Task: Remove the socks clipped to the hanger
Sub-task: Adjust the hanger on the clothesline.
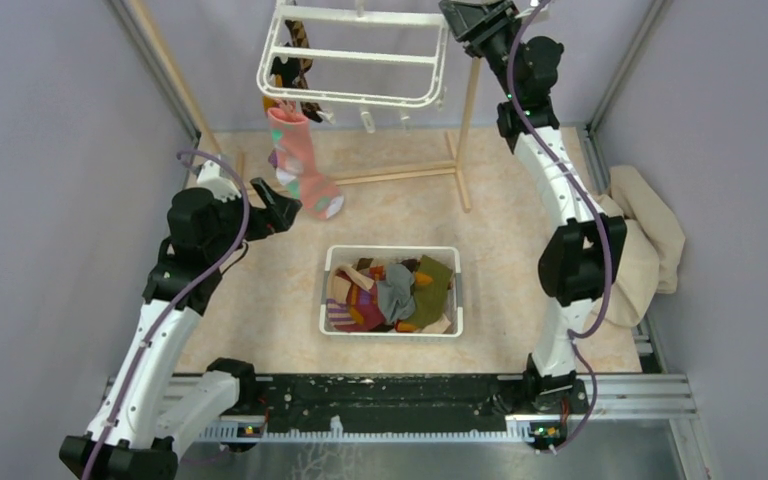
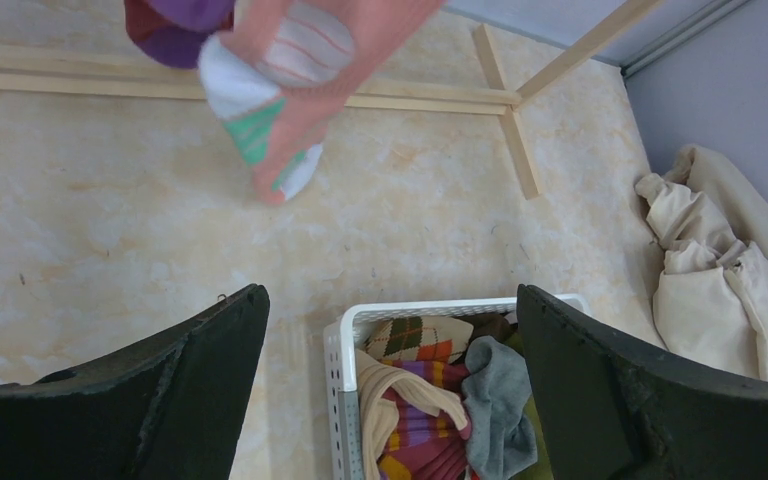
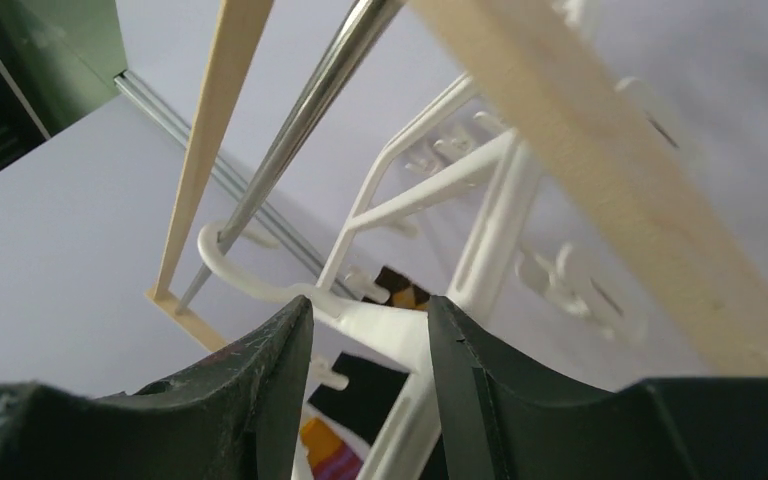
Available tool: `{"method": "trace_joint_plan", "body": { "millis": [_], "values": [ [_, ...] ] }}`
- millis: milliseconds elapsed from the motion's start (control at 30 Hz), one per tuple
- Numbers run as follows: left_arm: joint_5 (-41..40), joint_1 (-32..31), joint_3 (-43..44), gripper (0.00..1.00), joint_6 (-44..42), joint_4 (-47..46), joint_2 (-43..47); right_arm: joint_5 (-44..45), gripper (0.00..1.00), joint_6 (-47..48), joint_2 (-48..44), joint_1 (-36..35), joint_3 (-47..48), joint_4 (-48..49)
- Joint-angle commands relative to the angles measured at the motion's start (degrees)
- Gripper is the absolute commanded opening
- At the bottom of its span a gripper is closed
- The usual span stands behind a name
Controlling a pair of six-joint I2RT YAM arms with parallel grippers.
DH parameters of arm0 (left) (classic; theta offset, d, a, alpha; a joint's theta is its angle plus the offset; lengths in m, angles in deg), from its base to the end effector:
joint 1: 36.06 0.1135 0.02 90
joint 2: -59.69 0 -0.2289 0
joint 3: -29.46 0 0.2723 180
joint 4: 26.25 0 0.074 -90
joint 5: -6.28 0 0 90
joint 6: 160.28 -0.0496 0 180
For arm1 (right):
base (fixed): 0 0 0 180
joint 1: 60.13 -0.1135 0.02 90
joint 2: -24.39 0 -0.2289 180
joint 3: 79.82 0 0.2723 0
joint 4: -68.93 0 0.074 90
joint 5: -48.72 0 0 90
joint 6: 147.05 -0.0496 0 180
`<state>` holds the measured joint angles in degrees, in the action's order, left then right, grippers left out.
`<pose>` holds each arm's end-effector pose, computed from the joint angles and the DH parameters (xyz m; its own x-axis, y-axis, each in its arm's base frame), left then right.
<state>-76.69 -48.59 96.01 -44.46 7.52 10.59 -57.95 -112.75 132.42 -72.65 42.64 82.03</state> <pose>0.2409 -0.0598 0.3335 -0.3906 -0.3560 -0.8489 0.1776 0.8757 -0.4490 0.4482 0.1141 0.4552 -0.1224 0.7835 -0.6092 -0.6297 0.4132 0.6578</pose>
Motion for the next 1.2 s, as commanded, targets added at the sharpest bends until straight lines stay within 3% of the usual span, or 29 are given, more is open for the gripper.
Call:
{"method": "trace_joint_plan", "body": {
  "millis": [0,133,333,600,767,867,1100,1167],
  "values": [
    [-0.13,0.14,2.50,0.99,-1.16,1.12,1.21,-3.49,0.49,-4.62,2.11,4.64,4.07,10.88],
    [-0.26,0.19,3.14,0.99,-1.39,1.47,1.20,-1.66,0.60,-4.98,-3.38,8.81,-0.97,14.34],
    [-0.08,0.14,3.81,0.99,-1.43,1.19,0.47,-2.38,0.63,-6.62,-15.58,12.25,-15.37,16.05],
    [0.24,0.05,3.88,0.99,-1.70,0.91,0.09,-5.83,0.69,4.51,-33.88,10.99,-39.40,0.86],
    [1.93,0.06,2.90,0.99,-1.80,-0.99,-1.57,-1.25,0.71,23.33,-39.77,-0.02,-42.14,-15.67],
    [3.24,0.05,-0.42,0.99,-1.36,-6.15,-2.37,3.44,0.72,28.65,-41.10,-6.06,-43.67,-21.25],
    [2.26,0.05,-12.69,0.99,-5.27,-31.65,-3.79,-0.88,0.71,23.68,-44.49,-7.00,-54.52,-17.06],
    [0.07,0.08,-12.88,0.99,-5.44,-33.41,-5.16,-2.28,0.70,23.41,-45.34,-7.04,-55.86,-16.39]
  ]
}}
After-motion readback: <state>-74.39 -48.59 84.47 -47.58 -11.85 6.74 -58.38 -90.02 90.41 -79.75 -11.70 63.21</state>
